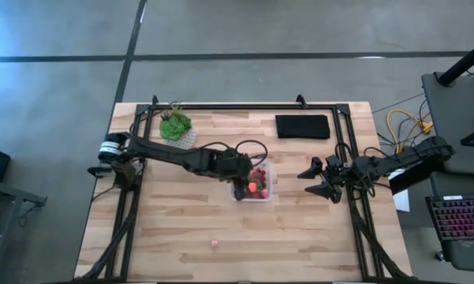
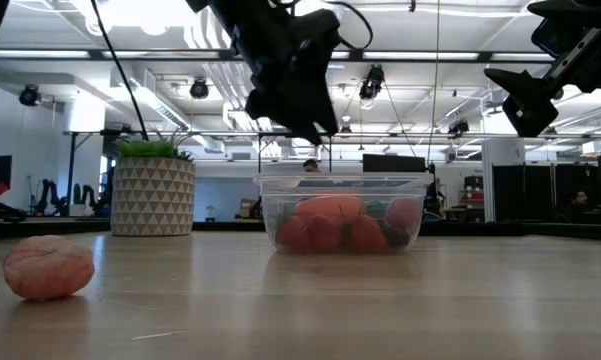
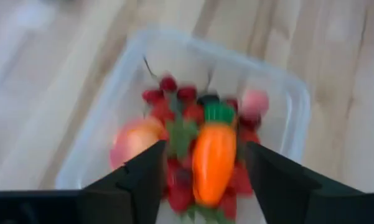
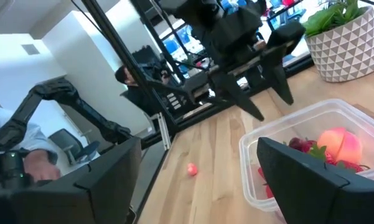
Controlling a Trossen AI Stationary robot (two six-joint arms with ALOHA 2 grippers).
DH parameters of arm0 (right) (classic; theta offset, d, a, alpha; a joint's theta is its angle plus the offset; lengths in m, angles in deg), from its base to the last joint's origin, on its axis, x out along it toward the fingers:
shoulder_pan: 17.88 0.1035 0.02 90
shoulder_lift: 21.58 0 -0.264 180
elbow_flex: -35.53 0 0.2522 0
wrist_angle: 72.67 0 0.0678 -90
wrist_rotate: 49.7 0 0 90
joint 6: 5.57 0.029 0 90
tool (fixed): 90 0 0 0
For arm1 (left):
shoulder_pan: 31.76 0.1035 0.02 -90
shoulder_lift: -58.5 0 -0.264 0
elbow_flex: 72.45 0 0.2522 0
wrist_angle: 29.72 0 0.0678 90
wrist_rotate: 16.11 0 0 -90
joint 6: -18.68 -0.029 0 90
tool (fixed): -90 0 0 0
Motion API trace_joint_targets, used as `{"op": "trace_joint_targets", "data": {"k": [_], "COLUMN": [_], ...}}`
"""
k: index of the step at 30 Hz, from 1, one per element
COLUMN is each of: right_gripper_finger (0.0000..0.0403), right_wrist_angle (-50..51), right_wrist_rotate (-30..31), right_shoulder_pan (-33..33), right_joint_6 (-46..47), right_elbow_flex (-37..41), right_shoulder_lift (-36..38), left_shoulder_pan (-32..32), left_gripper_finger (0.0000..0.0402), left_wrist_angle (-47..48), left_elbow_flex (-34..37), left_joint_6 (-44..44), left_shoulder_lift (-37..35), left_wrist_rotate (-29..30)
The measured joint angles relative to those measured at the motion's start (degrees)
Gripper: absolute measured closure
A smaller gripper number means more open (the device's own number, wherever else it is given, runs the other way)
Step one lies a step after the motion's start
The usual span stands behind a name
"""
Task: Pick and placing Produce into tupperware
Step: Put the small peach into the transparent container
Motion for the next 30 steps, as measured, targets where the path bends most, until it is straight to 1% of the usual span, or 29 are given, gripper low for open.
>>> {"op": "trace_joint_targets", "data": {"k": [2, 4, 5, 6, 7, 9, 11, 15, 16, 18, 20, 22, 27, 30], "right_gripper_finger": [0.009, 0.0091, 0.0092, 0.0093, 0.0094, 0.0094, 0.0093, 0.009, 0.009, 0.009, 0.0092, 0.0094, 0.0092, 0.009], "right_wrist_angle": [0.0, 0.01, -0.02, -0.02, 0.01, -0.02, 0.0, -0.02, -0.03, 0.01, -0.01, -0.03, -0.02, -0.03], "right_wrist_rotate": [-0.02, 0.0, 0.0, 0.0, 0.0, -0.01, 0.0, 0.0, 0.0, -0.01, -0.02, 0.0, -0.02, -0.01], "right_shoulder_pan": [0.01, -0.02, 0.01, 0.0, -0.01, 0.01, 0.01, 0.0, 0.01, 0.0, 0.0, 0.0, -0.02, 0.0], "right_joint_6": [-0.01, 0.0, 0.01, 0.0, -0.02, -0.01, -0.02, 0.01, -0.02, -0.01, -0.01, 0.0, 0.01, -0.01], "right_elbow_flex": [0.01, 0.02, 0.02, 0.01, 0.02, 0.02, 0.02, 0.02, 0.02, 0.02, 0.02, 0.02, -0.01, 0.01], "right_shoulder_lift": [-0.06, -0.06, -0.02, 0.04, 0.03, 0.03, 0.02, 0.02, -0.03, -0.04, -0.03, -0.04, -0.04, -0.04], "left_shoulder_pan": [-0.32, -1.73, -2.85, -4.27, -5.92, -9.38, -13.12, -19.68, -20.8, -21.97, -22.69, -23.48, -26.36, -28.7], "left_gripper_finger": [0.0185, 0.0172, 0.0169, 0.0168, 0.0168, 0.0171, 0.0176, 0.0189, 0.0191, 0.0196, 0.0201, 0.0205, 0.0208, 0.0208], "left_wrist_angle": [2.72, 8.33, 11.01, 13.52, 15.67, 18.88, 19.06, 18.12, 18.02, 16.0, 16.01, 14.96, 9.8, 9.29], "left_elbow_flex": [0.04, -0.13, -0.22, -0.2, 0.17, 1.12, 2.14, 3.8, 4.45, 5.55, 5.98, 6.04, 6.85, 7.71], "left_joint_6": [0.06, 1.36, 4.01, 7.42, 10.89, 16.69, 20.46, 25.16, 26.61, 31.08, 36.76, 40.43, 44.51, 47.08], "left_shoulder_lift": [-0.09, -0.72, -1.02, -1.38, -1.6, -1.64, -1.5, -0.78, -0.76, -0.76, -0.76, -0.76, -0.76, -0.81], "left_wrist_rotate": [-3.59, -9.8, -12.67, -14.15, -14.35, -13.41, -12.47, -6.0, -5.12, -4.8, -4.53, -4.38, -5.04, -5.0]}}
